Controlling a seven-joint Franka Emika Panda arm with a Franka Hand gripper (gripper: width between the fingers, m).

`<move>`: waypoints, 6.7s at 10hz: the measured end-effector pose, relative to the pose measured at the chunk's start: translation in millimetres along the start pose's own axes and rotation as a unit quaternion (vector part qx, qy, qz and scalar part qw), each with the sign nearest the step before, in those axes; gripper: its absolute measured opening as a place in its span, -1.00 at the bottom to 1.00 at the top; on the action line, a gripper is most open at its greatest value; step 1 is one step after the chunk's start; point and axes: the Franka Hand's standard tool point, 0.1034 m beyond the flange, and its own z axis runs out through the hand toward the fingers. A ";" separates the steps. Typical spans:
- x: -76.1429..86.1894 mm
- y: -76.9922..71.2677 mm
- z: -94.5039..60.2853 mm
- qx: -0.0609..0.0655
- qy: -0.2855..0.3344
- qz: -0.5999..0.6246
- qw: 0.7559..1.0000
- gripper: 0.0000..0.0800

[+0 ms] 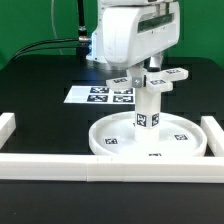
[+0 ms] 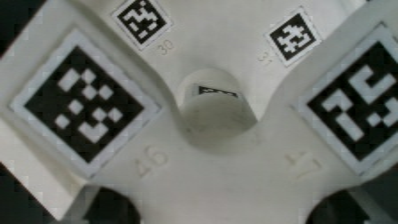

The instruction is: Assemble round table

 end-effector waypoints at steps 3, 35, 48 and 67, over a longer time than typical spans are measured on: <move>-0.2 0.1 0.0 0.000 0.000 0.025 1.000 0.11; 7.3 -5.7 3.4 0.084 0.016 0.991 0.105 0.35; 25.1 -8.7 -19.0 0.068 0.042 0.859 0.505 0.62; 24.5 5.3 -27.4 -0.025 0.018 0.139 0.990 0.62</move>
Offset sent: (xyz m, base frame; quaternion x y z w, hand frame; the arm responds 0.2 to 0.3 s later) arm 0.0000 0.0000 0.0000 0.0000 0.0000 0.0000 1.0000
